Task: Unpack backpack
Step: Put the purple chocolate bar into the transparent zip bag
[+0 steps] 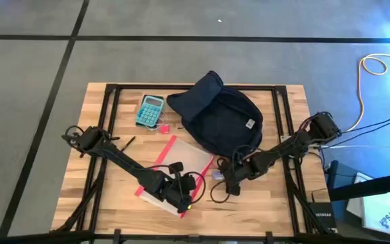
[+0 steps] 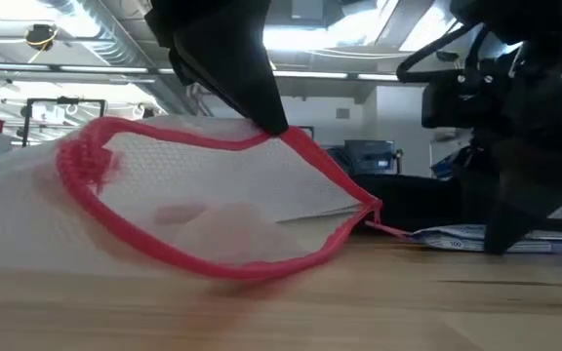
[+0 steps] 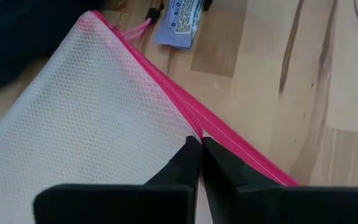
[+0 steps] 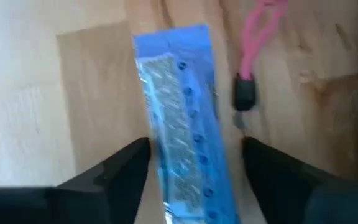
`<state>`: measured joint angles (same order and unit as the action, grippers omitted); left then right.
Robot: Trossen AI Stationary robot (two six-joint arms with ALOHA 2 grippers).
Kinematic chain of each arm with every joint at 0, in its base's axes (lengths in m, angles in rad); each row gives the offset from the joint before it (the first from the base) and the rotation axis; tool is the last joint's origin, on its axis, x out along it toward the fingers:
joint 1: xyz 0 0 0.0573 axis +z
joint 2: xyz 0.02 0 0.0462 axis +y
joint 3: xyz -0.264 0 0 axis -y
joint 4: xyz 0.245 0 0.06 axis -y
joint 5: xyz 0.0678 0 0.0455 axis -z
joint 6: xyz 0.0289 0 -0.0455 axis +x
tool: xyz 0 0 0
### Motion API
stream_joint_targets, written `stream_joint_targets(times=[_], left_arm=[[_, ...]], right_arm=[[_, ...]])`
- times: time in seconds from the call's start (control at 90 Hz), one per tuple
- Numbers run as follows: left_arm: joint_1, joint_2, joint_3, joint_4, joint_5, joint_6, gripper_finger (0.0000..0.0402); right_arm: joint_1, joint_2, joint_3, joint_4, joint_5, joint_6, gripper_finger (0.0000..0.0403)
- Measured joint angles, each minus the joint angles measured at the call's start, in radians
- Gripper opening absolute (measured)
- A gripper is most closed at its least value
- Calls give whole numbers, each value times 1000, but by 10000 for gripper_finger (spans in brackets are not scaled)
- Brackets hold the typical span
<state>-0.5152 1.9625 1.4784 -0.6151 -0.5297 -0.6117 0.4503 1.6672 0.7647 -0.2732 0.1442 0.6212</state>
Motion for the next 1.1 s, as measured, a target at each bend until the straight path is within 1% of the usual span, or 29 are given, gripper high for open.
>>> stream_joint_targets(times=[0.133, 0.278, 0.5, 0.644, 0.711, 0.756, 0.856, 0.922, 1.0, 1.1], left_arm=[[0, 0, 0, 0, 0, 0, 0], [0, 0, 0, 0, 2, 2, 0], [0, 0, 0, 0, 2, 3, 0], [0, 0, 0, 0, 2, 3, 0], [0, 0, 0, 0, 2, 3, 0], [0, 0, 0, 0, 2, 3, 0], [0, 0, 0, 0, 2, 3, 0], [0, 0, 0, 0, 2, 3, 0], [0, 0, 0, 0, 2, 3, 0], [1, 0, 0, -1, 2, 11, 0]], right_arm=[[0, 4, 18, 0, -29, -6, 172], [1, 7, 45, -7, -113, -24, 125], [3, 7, 62, 7, -180, -48, 69], [3, 7, 62, 32, -191, -59, 38], [3, 7, 62, 53, -197, -73, 29], [2, 7, 62, 81, -222, -78, 25], [2, 7, 62, 205, -262, -103, 23], [2, 7, 62, 311, -256, -127, 22], [2, 7, 63, 414, -219, -157, 21], [1, 8, 64, 450, -193, -163, 20]])
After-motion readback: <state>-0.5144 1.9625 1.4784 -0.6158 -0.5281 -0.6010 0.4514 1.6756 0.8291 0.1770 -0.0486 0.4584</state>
